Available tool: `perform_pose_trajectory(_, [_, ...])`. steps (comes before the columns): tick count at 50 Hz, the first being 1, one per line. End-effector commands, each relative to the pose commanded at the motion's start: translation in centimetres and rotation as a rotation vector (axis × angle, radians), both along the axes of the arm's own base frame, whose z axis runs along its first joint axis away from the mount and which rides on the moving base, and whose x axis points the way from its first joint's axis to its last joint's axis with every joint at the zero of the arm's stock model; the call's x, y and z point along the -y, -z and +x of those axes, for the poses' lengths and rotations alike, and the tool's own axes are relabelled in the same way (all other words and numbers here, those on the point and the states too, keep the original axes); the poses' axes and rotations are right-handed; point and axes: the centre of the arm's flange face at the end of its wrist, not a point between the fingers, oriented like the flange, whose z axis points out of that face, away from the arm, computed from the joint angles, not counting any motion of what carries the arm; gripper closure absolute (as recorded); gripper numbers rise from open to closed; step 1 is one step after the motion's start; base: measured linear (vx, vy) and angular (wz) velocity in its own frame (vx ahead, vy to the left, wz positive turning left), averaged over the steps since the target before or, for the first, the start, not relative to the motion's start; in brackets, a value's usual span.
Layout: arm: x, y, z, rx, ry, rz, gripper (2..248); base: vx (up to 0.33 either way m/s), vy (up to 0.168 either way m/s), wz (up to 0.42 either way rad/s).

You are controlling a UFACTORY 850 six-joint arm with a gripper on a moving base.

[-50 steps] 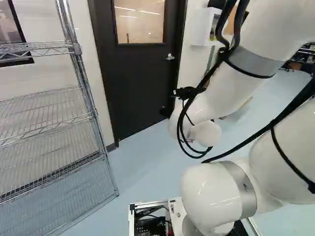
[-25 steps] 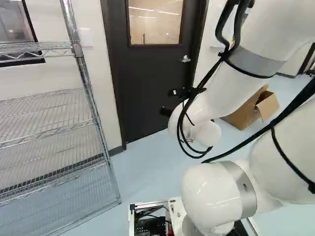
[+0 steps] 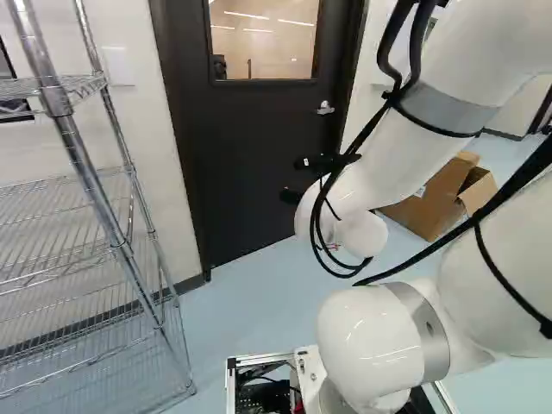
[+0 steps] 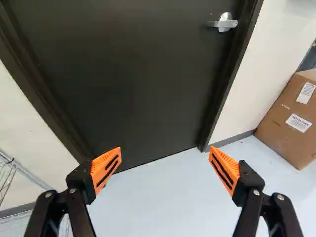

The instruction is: Open the door and move inside

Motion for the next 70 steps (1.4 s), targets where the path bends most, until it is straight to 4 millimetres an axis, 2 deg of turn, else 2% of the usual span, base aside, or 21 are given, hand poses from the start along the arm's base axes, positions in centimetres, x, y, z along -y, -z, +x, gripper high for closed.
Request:
perform_pose_trajectory(45, [0.00,0.00,0.00,0.000,0.000,0.000,3,0.222,-0.151,0.004])
perform_pose_trajectory(70, [0.00,0.00,0.00,0.000,0.000,0.000,3,0.230,-0.097,-0.009])
